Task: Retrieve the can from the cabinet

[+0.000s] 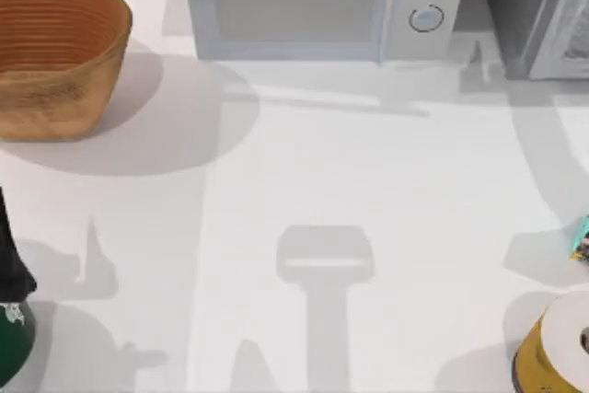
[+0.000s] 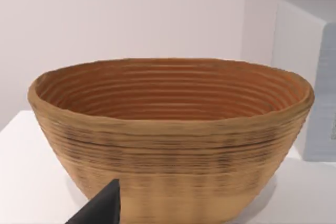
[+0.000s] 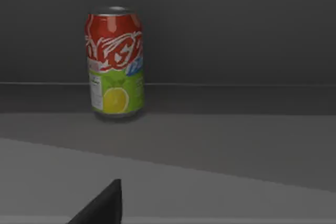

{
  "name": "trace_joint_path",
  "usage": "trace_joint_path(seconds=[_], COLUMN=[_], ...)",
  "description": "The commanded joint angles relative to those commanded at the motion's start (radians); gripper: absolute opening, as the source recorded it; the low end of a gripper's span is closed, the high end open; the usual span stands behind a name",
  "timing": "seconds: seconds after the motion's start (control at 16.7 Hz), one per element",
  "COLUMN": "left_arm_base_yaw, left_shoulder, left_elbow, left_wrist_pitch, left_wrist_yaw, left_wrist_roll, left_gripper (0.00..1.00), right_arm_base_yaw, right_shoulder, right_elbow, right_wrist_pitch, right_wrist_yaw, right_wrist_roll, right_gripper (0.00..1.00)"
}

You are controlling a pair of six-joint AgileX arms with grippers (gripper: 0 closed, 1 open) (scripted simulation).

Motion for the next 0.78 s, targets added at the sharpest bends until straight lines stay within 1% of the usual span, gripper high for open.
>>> trace_joint_path(seconds=[0.12,0.24,0.66,0.78], left_arm_base_yaw=[0.0,0.0,0.0,0.0], left_shoulder=[0.0,0.0,0.0,0.0], left_elbow=[0.0,0.0,0.0,0.0], left_wrist_pitch=[0.0,0.0,0.0,0.0], left_wrist_yaw=[0.0,0.0,0.0,0.0], left_wrist_roll=[0.0,0.0,0.0,0.0], left_gripper=[1.0,1.0,1.0,1.0], right_arm_base_yaw=[0.008,0.012,0.01,0.027], right_shoulder=[0.075,0.119,0.132,0.17], right_elbow=[0.101,0.159,0.175,0.196], right_wrist_pitch=[-0.022,-0.036,-0.036,-0.012], right_wrist_yaw=[0.014,0.024,0.028,0.05], right_wrist_roll=[0.001,0.001,0.001,0.0], right_gripper=[1.0,1.0,1.0,1.0])
